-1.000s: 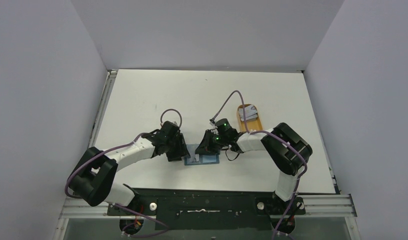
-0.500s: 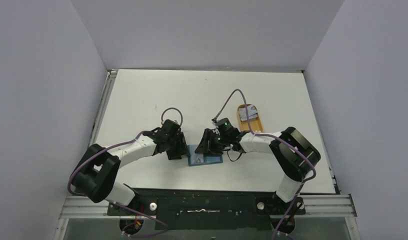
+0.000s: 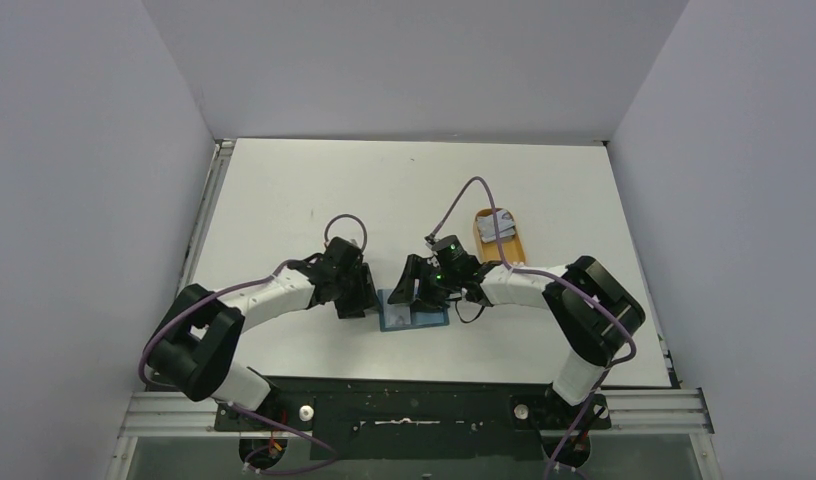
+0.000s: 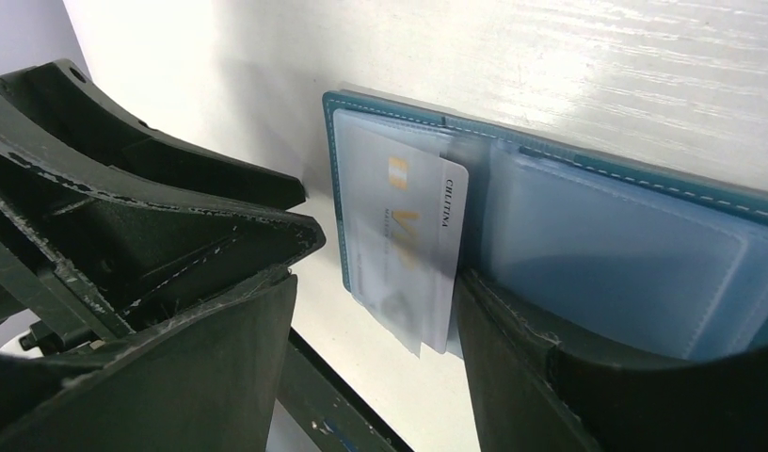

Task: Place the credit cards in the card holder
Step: Insert the credit card into the card holder.

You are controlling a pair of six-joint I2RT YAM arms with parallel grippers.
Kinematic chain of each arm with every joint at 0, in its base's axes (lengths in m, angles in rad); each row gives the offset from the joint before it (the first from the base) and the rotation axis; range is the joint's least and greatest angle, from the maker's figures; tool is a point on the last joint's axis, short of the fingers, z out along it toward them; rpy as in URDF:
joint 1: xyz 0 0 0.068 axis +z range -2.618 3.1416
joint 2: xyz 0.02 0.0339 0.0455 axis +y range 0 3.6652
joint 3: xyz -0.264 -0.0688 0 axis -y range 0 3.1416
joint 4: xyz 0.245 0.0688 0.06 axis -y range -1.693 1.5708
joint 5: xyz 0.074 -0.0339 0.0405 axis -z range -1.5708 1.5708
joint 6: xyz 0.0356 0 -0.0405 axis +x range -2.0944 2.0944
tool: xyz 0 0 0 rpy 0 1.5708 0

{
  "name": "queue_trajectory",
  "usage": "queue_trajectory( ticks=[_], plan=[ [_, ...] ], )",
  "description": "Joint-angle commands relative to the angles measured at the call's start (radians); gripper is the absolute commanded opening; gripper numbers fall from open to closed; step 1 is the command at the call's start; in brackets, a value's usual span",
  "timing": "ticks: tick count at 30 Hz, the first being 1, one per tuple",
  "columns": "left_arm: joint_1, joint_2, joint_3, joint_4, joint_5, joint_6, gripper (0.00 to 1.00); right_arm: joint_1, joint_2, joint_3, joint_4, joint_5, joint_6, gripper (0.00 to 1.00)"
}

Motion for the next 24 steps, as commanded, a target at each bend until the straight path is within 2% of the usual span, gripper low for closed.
queue_trajectory(
  ticks=[1,14,24],
  plan=[
    [0.004,0.016,0.035,0.036,0.015,0.009,0.46,0.008,-0.025,0.038,-0.045,0.058,-0.035,0.63],
    [0.004,0.059,0.037,0.099,0.062,-0.009,0.46,0.088,-0.003,0.155,-0.257,0.161,-0.197,0.61],
    [0.004,0.094,0.051,0.138,0.109,-0.023,0.46,0.16,0.026,0.226,-0.321,0.231,-0.267,0.61]
  ],
)
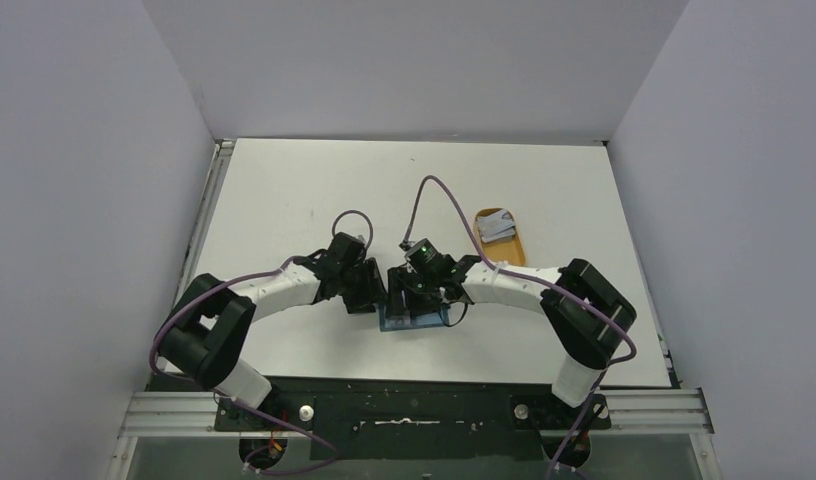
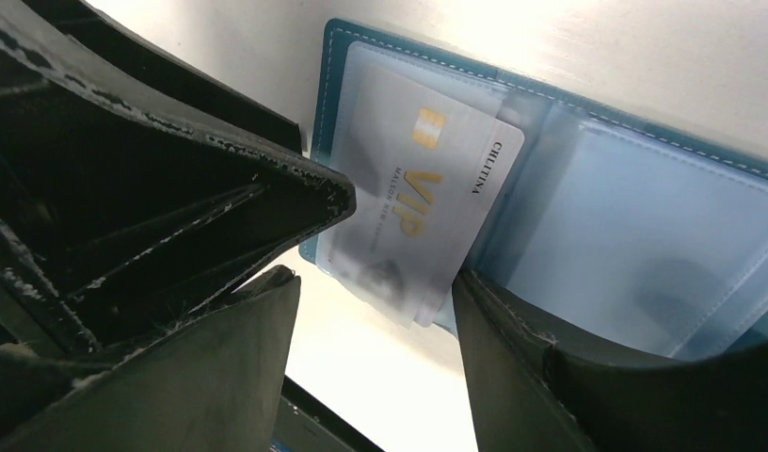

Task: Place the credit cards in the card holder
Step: Insert the credit card into the card holder.

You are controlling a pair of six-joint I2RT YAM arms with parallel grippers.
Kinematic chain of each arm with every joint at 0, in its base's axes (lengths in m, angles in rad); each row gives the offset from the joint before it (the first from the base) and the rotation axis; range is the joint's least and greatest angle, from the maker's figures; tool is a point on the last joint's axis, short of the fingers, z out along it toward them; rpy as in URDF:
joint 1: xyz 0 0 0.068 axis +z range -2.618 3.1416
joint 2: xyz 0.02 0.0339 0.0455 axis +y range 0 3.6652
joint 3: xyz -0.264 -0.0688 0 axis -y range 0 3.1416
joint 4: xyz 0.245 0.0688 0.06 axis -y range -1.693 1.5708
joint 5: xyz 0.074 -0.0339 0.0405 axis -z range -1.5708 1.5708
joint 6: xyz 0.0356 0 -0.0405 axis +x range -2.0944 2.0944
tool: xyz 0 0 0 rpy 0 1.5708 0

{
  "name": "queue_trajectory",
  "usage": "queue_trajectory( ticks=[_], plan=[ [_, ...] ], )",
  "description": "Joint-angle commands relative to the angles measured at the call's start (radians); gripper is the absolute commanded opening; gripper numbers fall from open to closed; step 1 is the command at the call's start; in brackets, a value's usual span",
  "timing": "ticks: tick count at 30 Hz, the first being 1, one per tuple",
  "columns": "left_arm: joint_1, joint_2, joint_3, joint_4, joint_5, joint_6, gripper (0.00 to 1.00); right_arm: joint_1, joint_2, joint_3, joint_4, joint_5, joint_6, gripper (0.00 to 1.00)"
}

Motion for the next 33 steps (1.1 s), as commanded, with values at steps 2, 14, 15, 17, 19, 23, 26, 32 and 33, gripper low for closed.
queue_trajectory(
  ticks=[2,14,15,17,19,23,26,32,33],
  plan=[
    [0.003,0.026,0.022,0.05,0.033,-0.014,0.47,0.025,0.014,0.062,-0.018,0.068,-0.048,0.61],
    [0.015,0.008,0.007,0.04,0.013,-0.015,0.48,0.014,-0.122,0.027,-0.054,0.22,0.004,0.63],
    [0.015,0.009,0.006,0.041,0.013,-0.014,0.48,0.014,-0.127,0.031,-0.06,0.222,0.004,0.63],
    [0.015,0.008,0.008,0.04,0.012,-0.014,0.47,0.014,-0.136,0.034,-0.072,0.232,0.003,0.64],
    [0.015,0.001,0.008,0.039,0.012,-0.014,0.48,0.014,-0.151,0.029,-0.075,0.256,0.008,0.63],
    [0.019,-0.028,0.003,0.027,0.01,-0.017,0.48,-0.012,-0.153,0.032,-0.09,0.278,0.01,0.45],
    [0.025,-0.056,-0.004,0.018,0.01,-0.017,0.47,-0.041,-0.13,0.053,-0.104,0.263,0.002,0.26],
    [0.03,-0.089,-0.01,0.001,0.0,-0.019,0.47,-0.082,-0.057,0.097,-0.117,0.233,-0.026,0.14],
    [0.03,-0.088,-0.011,-0.001,-0.001,-0.019,0.47,-0.085,-0.044,0.1,-0.114,0.223,-0.03,0.13]
  ],
)
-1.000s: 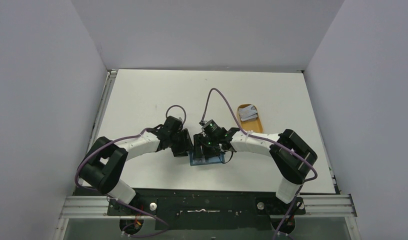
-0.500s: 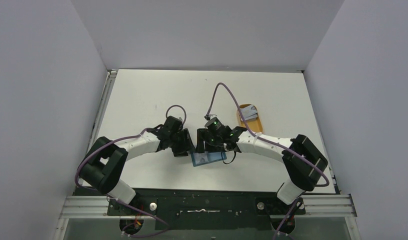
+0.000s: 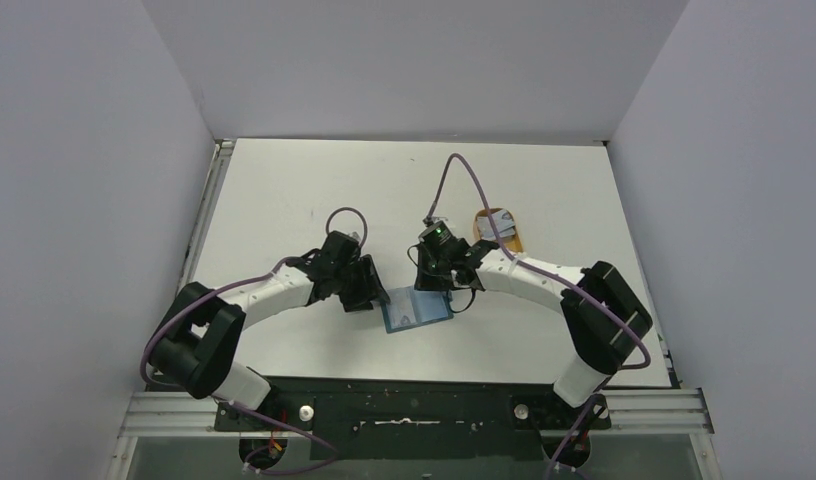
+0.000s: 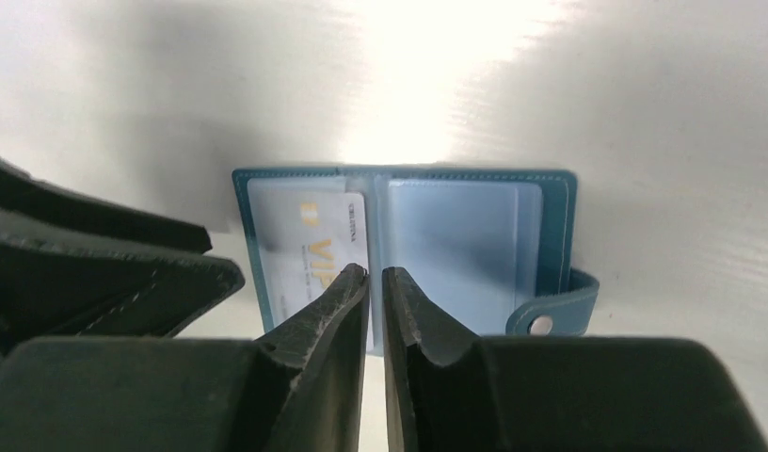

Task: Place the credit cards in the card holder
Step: Insert the credit card into the card holder.

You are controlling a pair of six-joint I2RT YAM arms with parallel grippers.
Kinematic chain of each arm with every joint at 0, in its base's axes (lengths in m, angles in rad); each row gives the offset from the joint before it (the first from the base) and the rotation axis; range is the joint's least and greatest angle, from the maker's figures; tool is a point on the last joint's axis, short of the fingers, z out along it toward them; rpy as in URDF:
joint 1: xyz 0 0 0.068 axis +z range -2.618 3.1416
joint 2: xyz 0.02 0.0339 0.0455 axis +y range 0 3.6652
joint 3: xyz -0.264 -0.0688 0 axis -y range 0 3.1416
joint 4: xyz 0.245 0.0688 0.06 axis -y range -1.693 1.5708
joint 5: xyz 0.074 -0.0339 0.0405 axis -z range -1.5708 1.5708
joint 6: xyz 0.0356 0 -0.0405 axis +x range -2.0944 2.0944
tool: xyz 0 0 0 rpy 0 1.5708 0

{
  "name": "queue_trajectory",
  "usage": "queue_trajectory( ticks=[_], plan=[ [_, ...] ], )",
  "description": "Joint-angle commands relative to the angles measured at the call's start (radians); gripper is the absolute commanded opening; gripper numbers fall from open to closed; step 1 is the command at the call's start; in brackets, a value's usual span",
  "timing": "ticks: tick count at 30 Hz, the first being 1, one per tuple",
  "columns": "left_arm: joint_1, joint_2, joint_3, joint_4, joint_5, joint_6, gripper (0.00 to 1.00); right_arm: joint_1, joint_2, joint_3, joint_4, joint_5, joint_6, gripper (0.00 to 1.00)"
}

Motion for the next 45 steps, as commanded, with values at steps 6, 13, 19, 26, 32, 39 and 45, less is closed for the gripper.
queue_trajectory(
  ticks=[6,13,19,26,32,39,45],
  plan=[
    [0.015,-0.045,-0.018,-0.013,-0.038,-0.018,0.44,-0.018,0.086,0.062,0.026,-0.042,-0.04,0.09],
    [0.024,-0.031,-0.021,-0.036,-0.056,-0.013,0.41,-0.018,0.11,0.063,0.03,-0.056,-0.046,0.06],
    [0.025,0.0,-0.019,-0.032,-0.047,-0.01,0.37,-0.018,0.133,0.071,0.024,-0.06,-0.052,0.05],
    [0.025,0.017,-0.016,-0.014,-0.028,-0.005,0.33,-0.011,0.16,0.086,0.012,-0.065,-0.056,0.04],
    [0.027,0.03,-0.014,-0.001,-0.014,-0.003,0.3,0.003,0.165,0.097,0.005,-0.056,-0.068,0.04],
    [0.031,0.041,-0.013,0.011,-0.001,-0.003,0.26,0.014,0.108,0.08,-0.005,0.023,-0.05,0.04],
    [0.036,0.044,-0.015,0.015,-0.002,-0.003,0.25,0.01,0.036,0.083,0.006,0.028,-0.039,0.04]
  ],
)
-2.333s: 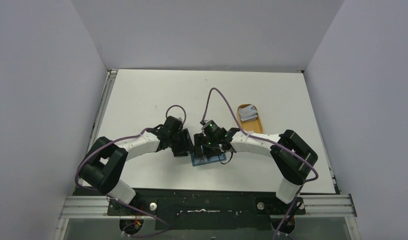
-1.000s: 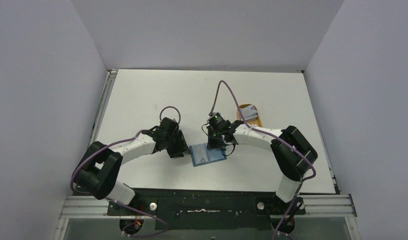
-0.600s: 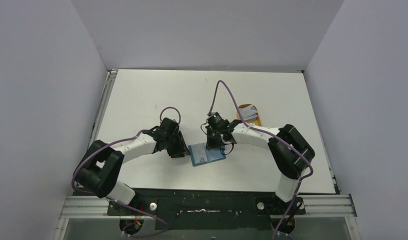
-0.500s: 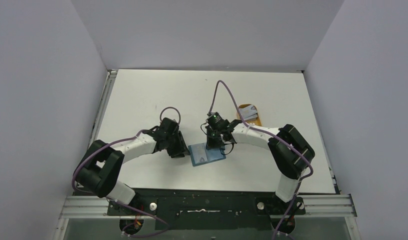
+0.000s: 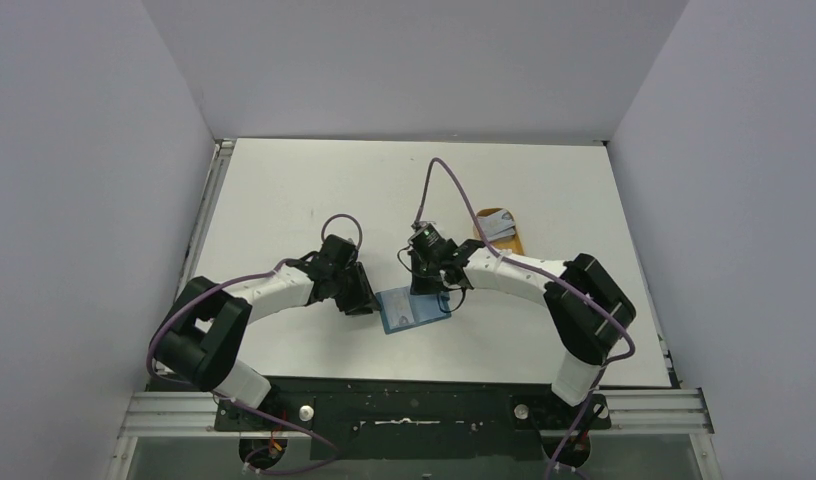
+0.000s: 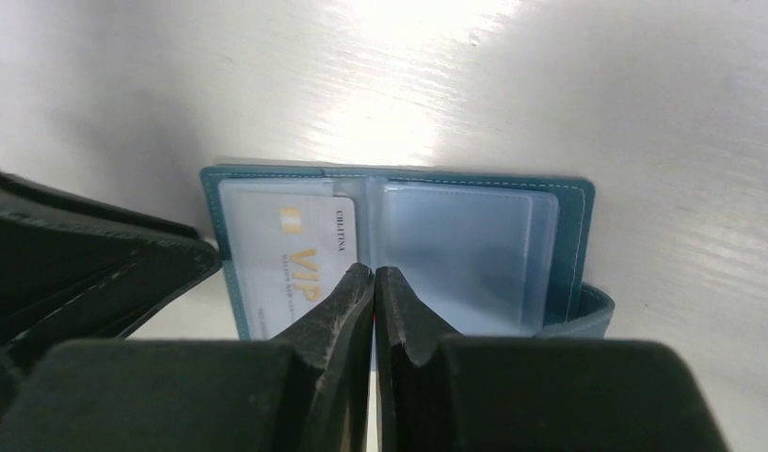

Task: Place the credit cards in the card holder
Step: Insert the credit card into the card holder.

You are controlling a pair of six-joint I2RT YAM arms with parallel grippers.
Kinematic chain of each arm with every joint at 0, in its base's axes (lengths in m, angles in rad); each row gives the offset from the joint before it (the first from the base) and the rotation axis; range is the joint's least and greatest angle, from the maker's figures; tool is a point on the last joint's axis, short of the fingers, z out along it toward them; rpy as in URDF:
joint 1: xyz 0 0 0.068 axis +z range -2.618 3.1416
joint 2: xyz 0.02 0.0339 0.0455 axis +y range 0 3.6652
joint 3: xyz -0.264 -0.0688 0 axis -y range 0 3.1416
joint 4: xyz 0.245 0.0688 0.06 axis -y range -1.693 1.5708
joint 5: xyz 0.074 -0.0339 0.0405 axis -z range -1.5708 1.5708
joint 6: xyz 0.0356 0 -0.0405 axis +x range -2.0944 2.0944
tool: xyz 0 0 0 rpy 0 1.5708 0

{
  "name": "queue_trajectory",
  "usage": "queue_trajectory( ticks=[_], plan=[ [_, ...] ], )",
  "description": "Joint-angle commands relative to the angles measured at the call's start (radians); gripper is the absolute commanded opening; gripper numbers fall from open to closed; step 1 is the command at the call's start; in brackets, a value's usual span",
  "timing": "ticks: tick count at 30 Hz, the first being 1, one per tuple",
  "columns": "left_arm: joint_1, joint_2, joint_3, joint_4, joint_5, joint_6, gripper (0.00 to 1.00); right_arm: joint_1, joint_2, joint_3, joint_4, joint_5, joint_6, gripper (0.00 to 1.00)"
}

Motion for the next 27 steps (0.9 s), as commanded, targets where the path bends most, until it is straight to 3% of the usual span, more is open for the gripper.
queue_trajectory(
  ticks=[1,12,27],
  plan=[
    [0.008,0.018,0.012,0.022,-0.004,0.011,0.25,-0.006,-0.082,0.027,0.027,0.017,0.014,0.04],
    [0.009,0.019,0.002,0.03,-0.001,0.008,0.23,-0.071,-0.006,-0.05,0.233,-0.226,0.137,0.12],
    [0.009,0.026,0.004,0.034,0.004,0.008,0.22,-0.086,0.017,-0.08,0.263,-0.261,0.151,0.26]
  ],
)
